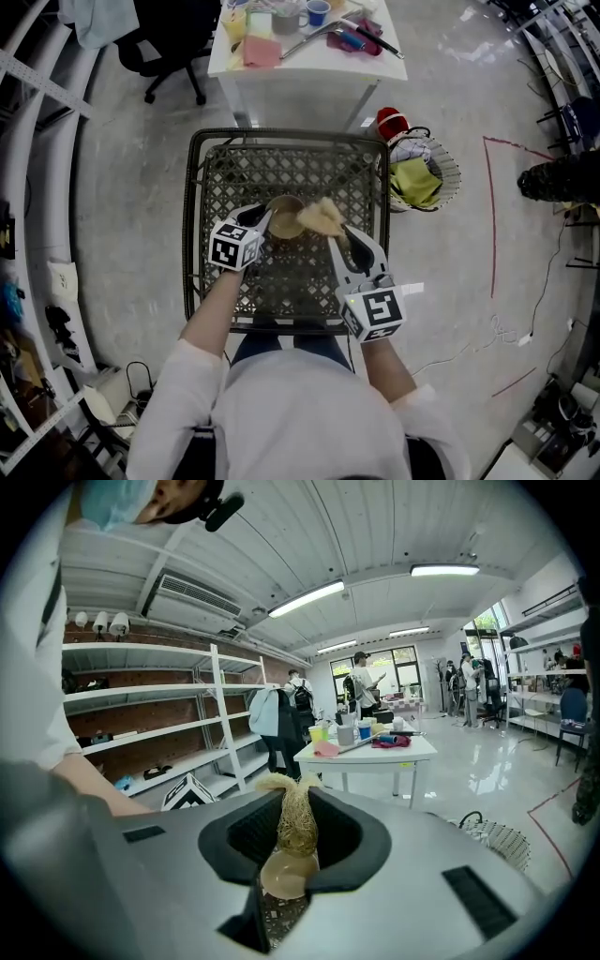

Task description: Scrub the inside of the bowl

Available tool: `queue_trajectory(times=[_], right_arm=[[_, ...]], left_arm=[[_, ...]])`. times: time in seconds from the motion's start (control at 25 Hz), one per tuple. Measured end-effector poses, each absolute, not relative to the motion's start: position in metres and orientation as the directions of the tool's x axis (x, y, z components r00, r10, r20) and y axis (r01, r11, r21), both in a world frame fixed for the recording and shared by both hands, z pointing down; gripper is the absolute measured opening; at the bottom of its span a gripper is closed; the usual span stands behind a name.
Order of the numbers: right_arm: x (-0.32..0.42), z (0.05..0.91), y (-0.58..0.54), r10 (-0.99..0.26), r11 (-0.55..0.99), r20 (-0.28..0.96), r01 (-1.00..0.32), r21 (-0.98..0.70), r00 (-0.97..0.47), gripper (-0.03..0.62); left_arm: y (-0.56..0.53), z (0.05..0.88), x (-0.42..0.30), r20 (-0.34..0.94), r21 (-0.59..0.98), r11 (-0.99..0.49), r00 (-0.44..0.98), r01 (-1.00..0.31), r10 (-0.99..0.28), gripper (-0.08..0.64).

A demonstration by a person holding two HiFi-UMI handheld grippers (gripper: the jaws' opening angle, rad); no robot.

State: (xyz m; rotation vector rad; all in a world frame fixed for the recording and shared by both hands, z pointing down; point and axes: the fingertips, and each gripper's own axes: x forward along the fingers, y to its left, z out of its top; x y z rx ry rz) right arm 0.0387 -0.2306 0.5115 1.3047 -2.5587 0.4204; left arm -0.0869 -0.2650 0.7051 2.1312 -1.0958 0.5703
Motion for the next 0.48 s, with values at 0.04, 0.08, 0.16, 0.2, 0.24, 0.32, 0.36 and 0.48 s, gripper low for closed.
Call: queue_trajectory(times=[0.04,0.08,0.16,0.2,0.24,0.32,0.36,0.48], right_arm=[[0.038,0.512,-0.231,-0.745,0.562,0.338,-0.814,-0.146,-0.575,0.091],[0.037,0.513,-0.232,-0.743,0.564,0.340,-0.813,-0.146,-0.576,0.091],[0.036,0.516,-0.233,-0.740,0.567,0.343,-0.811,-0.146,-0.579,0.091],[0.036,0.517,-0.234,-0.739,0.568,0.344,-0.810,-0.146,-0.580,0.091],[0.036,0.518,-0.234,-0.738,0.568,0.346,-0.810,-0.146,-0.580,0.091],[0.036,0.519,-0.235,-0.737,0.568,0.349,-0.810,-0.146,-0.579,0.091],[0.037,0.520,-0.235,-0.736,0.568,0.351,-0.810,-0.146,-0.579,0.091],[0.038,0.523,-0.234,-0.732,0.568,0.359,-0.810,-0.147,-0.579,0.091]], left_arm=[[-0.265,0.710,-0.088,0.643,0.369,-0.413,0.550,-0.832,-0.533,0.068],[-0.265,0.715,-0.088,0.650,0.381,-0.399,0.549,-0.834,-0.525,0.119],[-0.265,0.725,-0.090,0.664,0.399,-0.377,0.547,-0.836,-0.509,0.144],[-0.265,0.730,-0.090,0.673,0.402,-0.371,0.545,-0.837,-0.501,0.149],[-0.265,0.734,-0.091,0.682,0.403,-0.366,0.542,-0.839,-0.491,0.149],[-0.263,0.743,-0.091,0.700,0.408,-0.354,0.538,-0.841,-0.471,0.149],[-0.262,0.748,-0.091,0.708,0.414,-0.347,0.537,-0.842,-0.458,0.149],[-0.261,0.760,-0.090,0.724,0.440,-0.316,0.540,-0.841,-0.428,0.149]])
